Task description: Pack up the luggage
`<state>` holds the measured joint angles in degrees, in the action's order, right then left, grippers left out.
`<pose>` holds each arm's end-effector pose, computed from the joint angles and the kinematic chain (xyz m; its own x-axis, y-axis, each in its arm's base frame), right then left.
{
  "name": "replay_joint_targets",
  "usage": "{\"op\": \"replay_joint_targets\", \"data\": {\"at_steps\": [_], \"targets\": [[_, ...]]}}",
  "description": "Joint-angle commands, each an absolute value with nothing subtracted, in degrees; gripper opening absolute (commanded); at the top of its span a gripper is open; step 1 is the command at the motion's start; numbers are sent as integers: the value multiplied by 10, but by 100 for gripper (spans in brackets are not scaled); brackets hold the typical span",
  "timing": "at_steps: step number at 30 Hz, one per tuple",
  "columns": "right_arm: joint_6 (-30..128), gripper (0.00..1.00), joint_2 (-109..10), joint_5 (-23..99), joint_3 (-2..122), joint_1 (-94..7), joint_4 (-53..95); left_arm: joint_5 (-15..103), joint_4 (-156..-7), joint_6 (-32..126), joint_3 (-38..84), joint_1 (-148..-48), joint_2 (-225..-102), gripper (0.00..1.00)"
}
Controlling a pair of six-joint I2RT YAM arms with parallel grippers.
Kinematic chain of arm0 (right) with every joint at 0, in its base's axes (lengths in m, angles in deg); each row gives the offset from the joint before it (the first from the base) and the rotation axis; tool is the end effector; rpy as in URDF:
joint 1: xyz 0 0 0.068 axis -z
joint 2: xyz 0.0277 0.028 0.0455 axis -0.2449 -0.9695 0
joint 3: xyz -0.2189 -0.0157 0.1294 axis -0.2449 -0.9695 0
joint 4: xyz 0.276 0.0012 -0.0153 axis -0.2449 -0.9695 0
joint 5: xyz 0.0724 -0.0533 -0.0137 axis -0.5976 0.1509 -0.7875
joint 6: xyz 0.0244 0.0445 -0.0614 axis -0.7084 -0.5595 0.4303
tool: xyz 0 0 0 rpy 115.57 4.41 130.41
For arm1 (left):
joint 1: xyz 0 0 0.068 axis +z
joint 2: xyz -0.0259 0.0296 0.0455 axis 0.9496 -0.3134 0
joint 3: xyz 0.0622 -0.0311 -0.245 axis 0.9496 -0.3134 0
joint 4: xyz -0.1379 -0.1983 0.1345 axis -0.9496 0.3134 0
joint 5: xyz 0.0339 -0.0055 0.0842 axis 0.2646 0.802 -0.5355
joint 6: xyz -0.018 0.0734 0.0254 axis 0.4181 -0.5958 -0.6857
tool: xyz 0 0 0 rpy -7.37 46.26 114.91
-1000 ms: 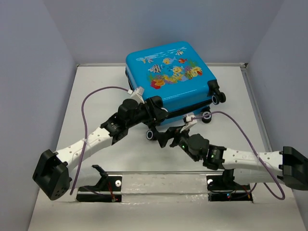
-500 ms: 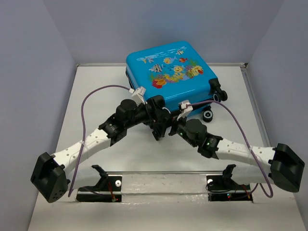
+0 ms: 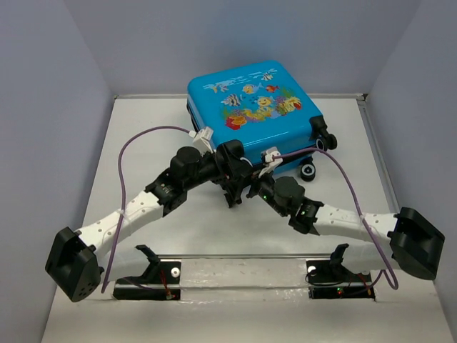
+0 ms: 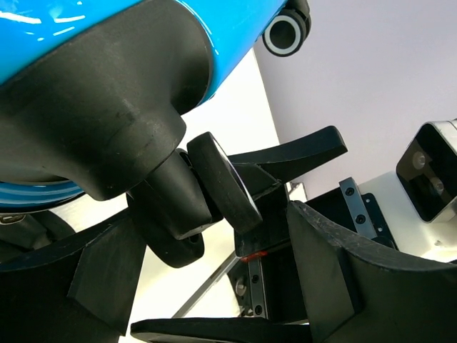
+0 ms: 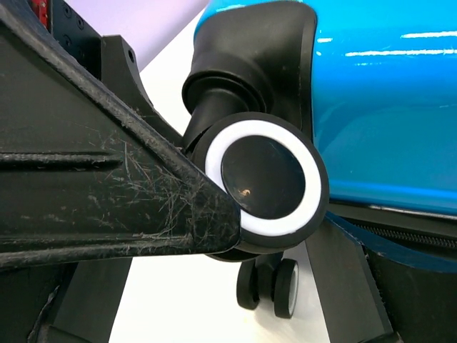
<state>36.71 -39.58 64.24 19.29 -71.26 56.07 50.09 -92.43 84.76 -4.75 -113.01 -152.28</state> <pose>0.1956 0.2619 0.2335 -0.2247 0.2249 -0.9481 -0.5820 0.7494 0.3157 0.2293 -0.2240 0.2845 -0.6830 -0.3751 -0.6268 0.4703 0.4307 -0.7702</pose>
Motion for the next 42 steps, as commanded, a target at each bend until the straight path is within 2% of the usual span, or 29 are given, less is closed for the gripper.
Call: {"op": "replay_joint_targets", "data": {"at_steps": [1,5,6,7,14,17,18,19,20,22,24,25,29,39,41,42], "targets": [[362,100,-403,713,222,-706,678,545,-1100,814,-38,-1150,-1478,86],[355,98,-414,727,221,-706,708,543,-1101,814,-45,-1150,-1472,86],[348,93,-415,728,217,-706,728,541,-1101,815,-47,-1150,-1471,86],[345,92,-415,728,212,-706,739,539,-1101,814,-48,-1150,-1469,86],[312,93,-390,758,158,-706,792,535,-1100,814,-58,-1149,-1465,86],[313,81,-405,752,165,-706,804,537,-1106,818,-60,-1149,-1469,86],[313,65,-410,749,165,-706,819,537,-1107,820,-61,-1149,-1469,86],[311,61,-415,750,162,-706,829,537,-1107,820,-61,-1149,-1469,86],[307,61,-417,750,158,-706,838,536,-1107,821,-62,-1149,-1468,86],[297,77,-416,751,151,-706,851,532,-1106,822,-65,-1149,-1465,86],[285,88,-412,753,131,-706,888,528,-1107,823,-67,-1149,-1463,86],[282,89,-412,755,120,-706,905,525,-1111,827,-68,-1149,-1462,87],[295,89,-415,755,132,-706,886,528,-1125,835,-78,-1149,-1462,87],[318,89,-476,764,153,-706,1011,522,-1152,860,-99,-1149,-1454,94],[319,87,-486,767,158,-701,1027,518,-1152,862,-102,-1149,-1450,94],[322,82,-490,767,161,-701,1039,517,-1153,862,-104,-1149,-1449,95]]}}
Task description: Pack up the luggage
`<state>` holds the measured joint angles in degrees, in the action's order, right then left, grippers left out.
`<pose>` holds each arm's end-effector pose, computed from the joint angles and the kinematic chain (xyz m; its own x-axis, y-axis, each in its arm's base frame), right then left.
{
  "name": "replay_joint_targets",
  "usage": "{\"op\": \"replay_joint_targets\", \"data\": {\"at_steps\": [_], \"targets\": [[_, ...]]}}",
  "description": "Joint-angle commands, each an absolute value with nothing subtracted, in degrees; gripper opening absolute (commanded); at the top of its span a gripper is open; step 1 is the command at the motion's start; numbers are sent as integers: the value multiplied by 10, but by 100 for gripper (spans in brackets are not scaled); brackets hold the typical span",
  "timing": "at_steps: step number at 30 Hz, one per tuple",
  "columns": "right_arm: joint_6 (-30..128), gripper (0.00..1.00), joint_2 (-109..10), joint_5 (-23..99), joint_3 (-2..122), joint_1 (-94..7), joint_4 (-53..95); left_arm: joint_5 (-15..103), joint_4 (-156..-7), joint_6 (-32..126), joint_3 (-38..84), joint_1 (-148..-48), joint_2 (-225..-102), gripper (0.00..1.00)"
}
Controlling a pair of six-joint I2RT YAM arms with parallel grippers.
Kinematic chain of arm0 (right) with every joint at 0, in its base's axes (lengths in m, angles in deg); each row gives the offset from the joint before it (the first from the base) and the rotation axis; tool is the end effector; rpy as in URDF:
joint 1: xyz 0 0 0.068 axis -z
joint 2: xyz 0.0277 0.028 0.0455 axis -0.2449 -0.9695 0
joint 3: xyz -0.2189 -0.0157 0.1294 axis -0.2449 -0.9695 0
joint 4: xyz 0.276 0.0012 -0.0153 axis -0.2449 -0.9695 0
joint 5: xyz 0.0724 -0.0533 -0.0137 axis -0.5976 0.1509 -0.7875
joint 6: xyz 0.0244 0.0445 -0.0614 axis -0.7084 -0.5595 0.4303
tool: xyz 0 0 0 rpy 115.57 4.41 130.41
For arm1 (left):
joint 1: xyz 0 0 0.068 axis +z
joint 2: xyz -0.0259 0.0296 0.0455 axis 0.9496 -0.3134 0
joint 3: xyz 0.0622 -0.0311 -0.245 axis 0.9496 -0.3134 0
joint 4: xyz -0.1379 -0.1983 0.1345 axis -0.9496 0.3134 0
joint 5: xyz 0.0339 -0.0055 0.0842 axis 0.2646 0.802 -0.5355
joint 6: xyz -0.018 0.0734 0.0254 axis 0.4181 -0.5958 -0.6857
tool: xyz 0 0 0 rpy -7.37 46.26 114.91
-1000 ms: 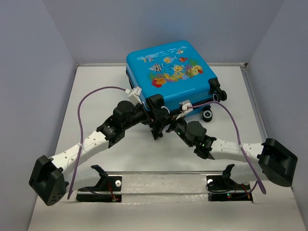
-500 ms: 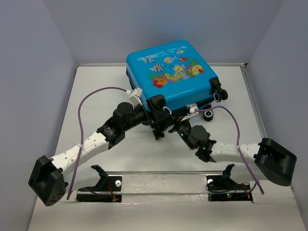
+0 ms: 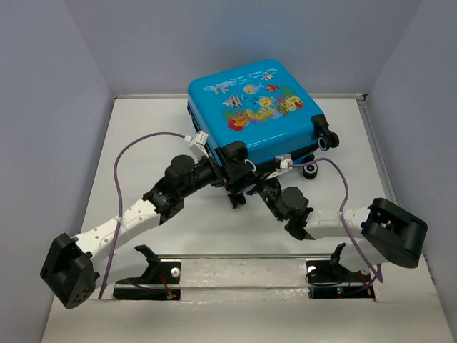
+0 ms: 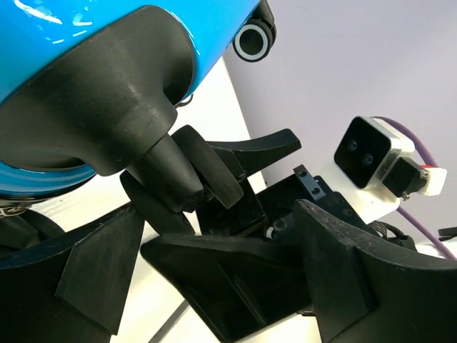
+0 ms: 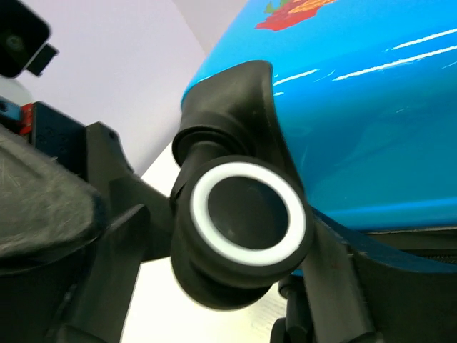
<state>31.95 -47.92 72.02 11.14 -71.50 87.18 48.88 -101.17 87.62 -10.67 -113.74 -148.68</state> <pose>0.1950 0.2476 0.2116 -0.1054 0.5083 -0.8547 -0.5230 0.7027 0.4824 0.2170 -0.2165 0.2825 -0.6512 -0.4459 -0.6141 0.4998 0.3570 -0.7891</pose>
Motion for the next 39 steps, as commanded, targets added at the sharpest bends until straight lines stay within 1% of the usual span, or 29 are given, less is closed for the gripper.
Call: {"op": "replay_joint_targets", "data": {"at_steps": [1,2,5,6,8,9,10,13,14,15,17,18,19,20,21,24,25,28,34,39], "targets": [[325,78,-496,767,165,-701,1043,517,-1153,863,-104,-1149,-1449,95],[326,76,-505,767,172,-701,1044,517,-1152,863,-105,-1149,-1448,95],[326,59,-517,774,167,-701,1073,518,-1152,861,-107,-1149,-1442,97],[327,51,-524,775,163,-701,1094,516,-1151,859,-109,-1149,-1440,97],[326,46,-525,776,157,-701,1101,507,-1140,853,-109,-1149,-1435,98],[326,39,-525,777,156,-701,1096,503,-1137,850,-112,-1149,-1428,98],[326,34,-525,777,155,-701,1093,493,-1123,842,-112,-1149,-1421,98],[326,27,-516,779,157,-701,1056,468,-1074,823,-116,-1148,-1403,98],[327,24,-511,776,159,-701,1041,444,-1060,816,-119,-1148,-1385,98],[329,23,-508,773,162,-701,1026,429,-1046,811,-119,-1148,-1374,98],[346,22,-496,763,170,-701,990,384,-1001,791,-130,-1148,-1339,94],[354,17,-493,762,174,-701,952,366,-985,783,-139,-1148,-1326,92],[361,15,-489,763,181,-701,928,344,-967,780,-145,-1148,-1313,86],[369,14,-487,762,195,-701,907,326,-938,778,-153,-1148,-1302,83],[383,14,-482,757,200,-701,880,304,-930,777,-175,-1148,-1279,76],[413,12,-481,751,237,-701,808,295,-924,785,-217,-1148,-1254,65],[430,12,-481,750,244,-701,772,297,-936,784,-245,-1149,-1254,60],[456,11,-476,750,259,-701,728,298,-968,776,-286,-1149,-1271,55],[496,10,-471,752,282,-701,669,307,-1044,733,-293,-1149,-1354,55],[493,10,-465,741,282,-701,669,270,-1064,704,-263,-1149,-1414,56]]}}
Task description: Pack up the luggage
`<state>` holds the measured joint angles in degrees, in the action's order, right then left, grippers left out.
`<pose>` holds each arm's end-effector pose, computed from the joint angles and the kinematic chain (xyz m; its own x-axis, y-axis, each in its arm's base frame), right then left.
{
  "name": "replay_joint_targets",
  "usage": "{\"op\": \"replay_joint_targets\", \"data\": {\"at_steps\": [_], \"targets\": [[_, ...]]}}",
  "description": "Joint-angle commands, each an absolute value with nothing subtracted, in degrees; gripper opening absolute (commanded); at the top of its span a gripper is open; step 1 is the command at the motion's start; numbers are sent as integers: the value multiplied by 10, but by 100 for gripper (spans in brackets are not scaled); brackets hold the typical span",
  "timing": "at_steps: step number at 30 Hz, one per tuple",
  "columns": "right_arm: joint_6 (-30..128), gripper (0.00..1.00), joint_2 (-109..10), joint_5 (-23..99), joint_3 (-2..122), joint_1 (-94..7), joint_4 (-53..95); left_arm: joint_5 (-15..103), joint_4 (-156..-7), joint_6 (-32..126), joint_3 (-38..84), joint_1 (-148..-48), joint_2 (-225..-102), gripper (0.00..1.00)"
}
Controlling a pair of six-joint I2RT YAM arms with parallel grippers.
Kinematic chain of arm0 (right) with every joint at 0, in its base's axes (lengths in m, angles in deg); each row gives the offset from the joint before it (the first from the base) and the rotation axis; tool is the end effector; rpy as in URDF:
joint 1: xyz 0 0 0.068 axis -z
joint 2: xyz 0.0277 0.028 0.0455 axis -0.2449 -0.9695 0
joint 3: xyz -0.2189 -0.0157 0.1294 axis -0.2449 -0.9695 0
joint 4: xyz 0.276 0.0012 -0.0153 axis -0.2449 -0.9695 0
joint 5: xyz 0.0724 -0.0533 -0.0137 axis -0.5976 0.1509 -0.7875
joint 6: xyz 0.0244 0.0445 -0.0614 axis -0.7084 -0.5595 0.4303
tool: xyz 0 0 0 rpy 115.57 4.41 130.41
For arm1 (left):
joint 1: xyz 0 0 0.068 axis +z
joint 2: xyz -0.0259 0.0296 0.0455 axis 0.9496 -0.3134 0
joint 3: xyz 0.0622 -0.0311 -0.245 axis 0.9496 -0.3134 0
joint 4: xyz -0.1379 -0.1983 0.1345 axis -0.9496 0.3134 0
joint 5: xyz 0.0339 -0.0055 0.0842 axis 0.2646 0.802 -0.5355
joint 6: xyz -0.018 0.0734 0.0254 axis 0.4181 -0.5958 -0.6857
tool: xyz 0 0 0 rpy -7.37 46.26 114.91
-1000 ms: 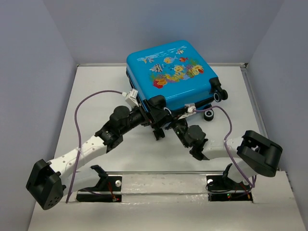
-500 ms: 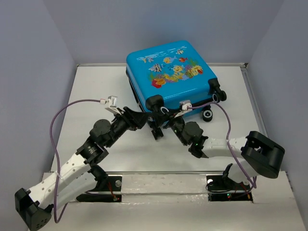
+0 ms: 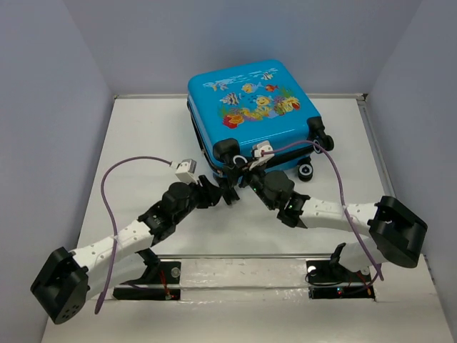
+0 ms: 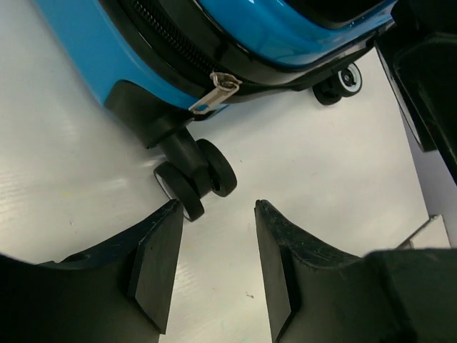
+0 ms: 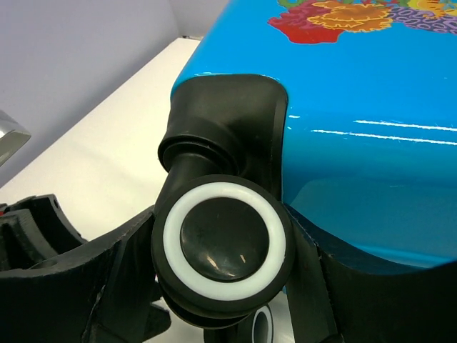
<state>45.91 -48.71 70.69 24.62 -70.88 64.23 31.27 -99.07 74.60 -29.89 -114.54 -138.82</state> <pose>0.2184 0.2796 0.2374 -0.0710 0.1768 -0.9817 -0.5217 0.8323 0.1876 0.1936 -0.1721 0.1883 -0.5098 -0.3823 -0.7707 0.3874 0.6978 -0.6025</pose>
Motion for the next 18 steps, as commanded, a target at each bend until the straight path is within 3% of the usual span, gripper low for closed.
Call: {"op": "replay_joint_targets", "data": {"at_steps": [1,8,18], "targets": [[490,10,-465,739,281,-701,669,268,-1068,696,-259,-1149,-1419,58],[478,9,-464,732,274,-701,679,225,-1120,653,-236,-1149,-1467,61],[468,8,-458,707,268,-701,682,205,-1160,624,-203,-1151,-1539,56]]}}
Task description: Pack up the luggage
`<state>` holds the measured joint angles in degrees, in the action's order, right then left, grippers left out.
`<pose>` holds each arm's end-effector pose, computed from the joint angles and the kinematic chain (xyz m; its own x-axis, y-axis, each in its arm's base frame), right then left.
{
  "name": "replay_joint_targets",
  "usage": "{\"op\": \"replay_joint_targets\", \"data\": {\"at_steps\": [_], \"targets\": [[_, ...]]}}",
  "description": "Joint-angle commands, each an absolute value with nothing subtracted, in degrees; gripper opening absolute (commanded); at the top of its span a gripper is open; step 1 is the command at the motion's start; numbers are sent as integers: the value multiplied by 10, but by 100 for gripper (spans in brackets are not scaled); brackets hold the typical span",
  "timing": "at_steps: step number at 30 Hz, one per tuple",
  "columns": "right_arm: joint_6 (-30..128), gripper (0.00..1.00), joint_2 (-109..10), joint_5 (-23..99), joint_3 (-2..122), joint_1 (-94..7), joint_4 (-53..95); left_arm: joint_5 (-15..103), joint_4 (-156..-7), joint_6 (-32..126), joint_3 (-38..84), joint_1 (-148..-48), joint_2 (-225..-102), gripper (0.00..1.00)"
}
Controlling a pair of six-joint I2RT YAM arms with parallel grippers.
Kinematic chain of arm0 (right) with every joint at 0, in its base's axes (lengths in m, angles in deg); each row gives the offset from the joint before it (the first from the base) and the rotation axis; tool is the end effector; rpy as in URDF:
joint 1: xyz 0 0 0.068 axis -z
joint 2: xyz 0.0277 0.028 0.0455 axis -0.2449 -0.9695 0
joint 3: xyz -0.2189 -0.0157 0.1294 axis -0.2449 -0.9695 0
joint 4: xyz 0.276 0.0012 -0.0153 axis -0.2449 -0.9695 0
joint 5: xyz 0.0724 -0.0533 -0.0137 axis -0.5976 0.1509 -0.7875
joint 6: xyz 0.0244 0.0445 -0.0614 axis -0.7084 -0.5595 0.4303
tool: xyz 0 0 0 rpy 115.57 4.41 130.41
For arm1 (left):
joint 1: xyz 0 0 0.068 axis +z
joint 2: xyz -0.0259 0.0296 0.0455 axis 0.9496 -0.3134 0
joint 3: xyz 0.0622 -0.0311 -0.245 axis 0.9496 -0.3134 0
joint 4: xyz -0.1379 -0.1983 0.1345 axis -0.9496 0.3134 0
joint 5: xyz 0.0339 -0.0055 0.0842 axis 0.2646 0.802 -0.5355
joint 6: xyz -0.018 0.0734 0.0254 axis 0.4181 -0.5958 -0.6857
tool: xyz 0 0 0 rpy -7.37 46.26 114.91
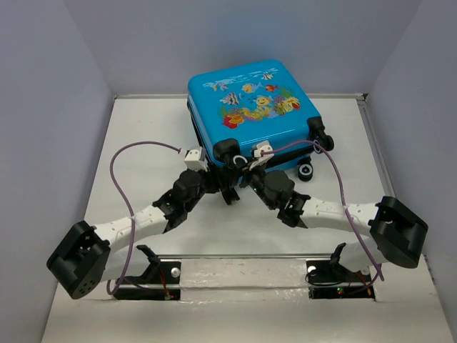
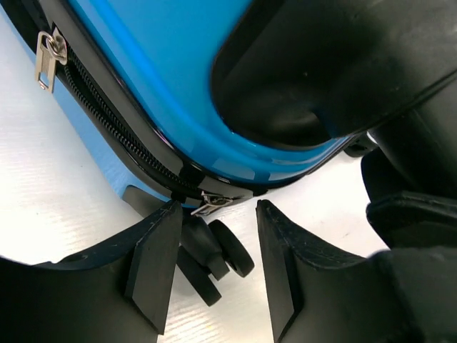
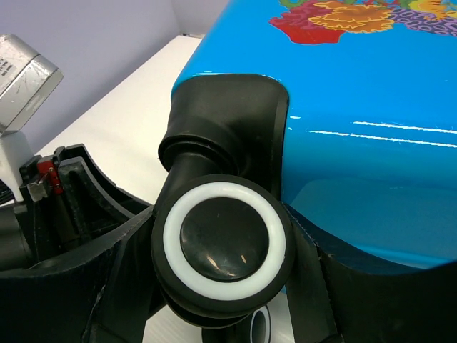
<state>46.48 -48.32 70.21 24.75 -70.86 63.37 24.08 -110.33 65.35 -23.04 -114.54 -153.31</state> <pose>0.2179 0.2796 0.2385 -0.0701 0.1629 -0.9841 -0.5285 0.8307 0.1752 0.2282 -0.1926 0.1968 -0.3504 -0.3371 -0.8738 0.3978 0.7911 -0.4647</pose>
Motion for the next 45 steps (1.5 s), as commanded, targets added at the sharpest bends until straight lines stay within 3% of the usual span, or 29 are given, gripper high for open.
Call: {"op": "replay_joint_targets", "data": {"at_steps": [1,4,11,13,19,21,24,29,45], "targets": [[467,8,-456,705,267,-701,684,206,-1162,624,-201,-1150,-1540,54],[467,7,-454,698,263,-701,690,191,-1163,618,-196,-1151,-1543,48],[478,7,-453,693,259,-718,699,152,-1168,623,-181,-1155,-1565,22],[479,7,-452,693,258,-724,699,144,-1172,632,-178,-1156,-1573,21],[479,7,-456,693,252,-735,700,140,-1198,644,-181,-1180,-1587,47],[479,7,-456,694,253,-735,701,130,-1204,647,-184,-1185,-1587,47],[482,7,-455,692,255,-740,701,120,-1223,656,-189,-1187,-1593,43],[486,7,-445,696,248,-746,705,79,-1224,670,-182,-1187,-1603,6],[477,7,-337,726,164,-746,676,5,-1120,647,-222,-1165,-1522,6]]}}
